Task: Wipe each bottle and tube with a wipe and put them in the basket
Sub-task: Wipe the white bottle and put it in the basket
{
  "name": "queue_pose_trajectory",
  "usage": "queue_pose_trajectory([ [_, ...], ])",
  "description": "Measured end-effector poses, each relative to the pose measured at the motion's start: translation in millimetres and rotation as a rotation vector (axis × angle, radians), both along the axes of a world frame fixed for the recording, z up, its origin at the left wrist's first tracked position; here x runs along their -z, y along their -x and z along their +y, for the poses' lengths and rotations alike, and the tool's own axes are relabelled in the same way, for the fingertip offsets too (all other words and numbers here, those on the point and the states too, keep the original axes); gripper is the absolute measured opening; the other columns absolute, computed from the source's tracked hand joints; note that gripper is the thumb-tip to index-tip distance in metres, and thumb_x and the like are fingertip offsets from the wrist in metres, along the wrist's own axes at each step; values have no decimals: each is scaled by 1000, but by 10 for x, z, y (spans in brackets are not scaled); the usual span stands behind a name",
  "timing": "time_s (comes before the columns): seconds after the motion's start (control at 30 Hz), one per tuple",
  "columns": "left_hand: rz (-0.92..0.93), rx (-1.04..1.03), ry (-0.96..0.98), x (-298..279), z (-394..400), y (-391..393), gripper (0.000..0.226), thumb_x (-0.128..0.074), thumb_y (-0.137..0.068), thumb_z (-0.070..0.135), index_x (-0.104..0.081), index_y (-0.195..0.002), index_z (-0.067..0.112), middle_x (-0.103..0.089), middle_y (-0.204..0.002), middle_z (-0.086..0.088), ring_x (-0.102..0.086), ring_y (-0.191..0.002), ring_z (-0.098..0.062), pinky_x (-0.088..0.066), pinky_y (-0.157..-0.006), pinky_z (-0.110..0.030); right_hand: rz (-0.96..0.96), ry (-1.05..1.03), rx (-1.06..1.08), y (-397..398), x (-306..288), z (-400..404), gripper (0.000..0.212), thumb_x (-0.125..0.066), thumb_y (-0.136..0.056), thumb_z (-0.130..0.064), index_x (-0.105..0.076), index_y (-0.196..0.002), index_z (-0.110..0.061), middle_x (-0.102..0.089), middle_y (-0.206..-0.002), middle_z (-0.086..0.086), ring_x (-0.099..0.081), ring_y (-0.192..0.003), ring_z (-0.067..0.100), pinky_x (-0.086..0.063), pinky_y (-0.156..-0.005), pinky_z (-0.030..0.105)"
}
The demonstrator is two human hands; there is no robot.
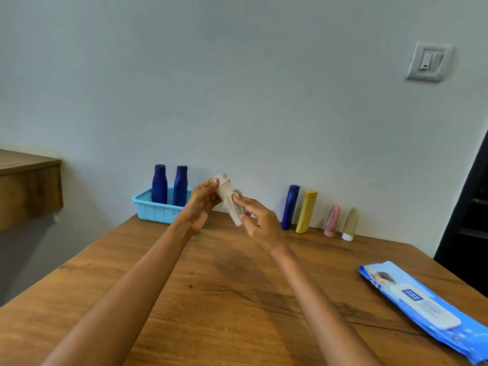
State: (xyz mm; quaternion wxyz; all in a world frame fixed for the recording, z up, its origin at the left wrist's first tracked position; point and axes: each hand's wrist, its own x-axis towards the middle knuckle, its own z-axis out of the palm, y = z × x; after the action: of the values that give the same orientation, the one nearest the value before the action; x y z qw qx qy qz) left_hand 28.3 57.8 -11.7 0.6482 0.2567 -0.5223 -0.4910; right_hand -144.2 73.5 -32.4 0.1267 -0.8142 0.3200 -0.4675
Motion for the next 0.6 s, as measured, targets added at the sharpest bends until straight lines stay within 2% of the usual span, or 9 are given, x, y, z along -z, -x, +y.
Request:
queue_pose_trajectory([
  [0.1,29,-11,-11,22,-5,-55,87,-88,-36,58,-63,-107,14,-70,-99,0,-62,-94,-15,-49,-89,-31,6,90,28,56,14,-20,32,-60,-89,-10,-63,-121,-15,-64,-119,1,-55,-100,0,-51,-77,10],
  [0.23,18,-29,-8,37,-8,-82,92,-87,-32,60,-61,-109,15,-68,-99,0,-63,-92,-12,-54,-81,-24,10,32,97,168,71,-72,25,-62,-87,-9,-68,-111,-10,-68,-105,0,-61,-90,2,-55,-81,19],
  [0.33,-52,-22,-3,47,-2,-53,102,-86,-33,63,-57,-116,12,-63,-106,-3,-60,-98,-14,-51,-85,-25,-73,-4,207,194,73,-101,24,-59,-89,-7,-67,-112,-9,-66,-103,2,-58,-82,-1,-50,-74,9],
  [0.4,-98,-9,-4,57,7,-19,106,-85,-33,64,-55,-119,10,-61,-109,-5,-57,-101,-16,-49,-90,-28,-212,-14,254,183,37,-93,26,-57,-90,-6,-65,-114,-11,-66,-106,2,-59,-87,0,-44,-72,2],
  [0.47,-141,19,-2,56,9,12,105,-84,-35,65,-55,-120,9,-61,-109,-5,-57,-100,-16,-47,-91,-29,-326,-39,276,178,-15,-81,33,-56,-91,-7,-59,-124,-15,-64,-106,-3,-58,-93,0,-43,-73,1],
  [0.6,-243,109,10,25,12,97,93,-83,-41,64,-58,-116,14,-67,-104,-1,-63,-93,-11,-52,-83,-23,-406,-104,261,150,-73,-64,50,-61,-89,-10,-46,-136,-22,-59,-92,-9,-55,-84,-3,-45,-70,3],
])
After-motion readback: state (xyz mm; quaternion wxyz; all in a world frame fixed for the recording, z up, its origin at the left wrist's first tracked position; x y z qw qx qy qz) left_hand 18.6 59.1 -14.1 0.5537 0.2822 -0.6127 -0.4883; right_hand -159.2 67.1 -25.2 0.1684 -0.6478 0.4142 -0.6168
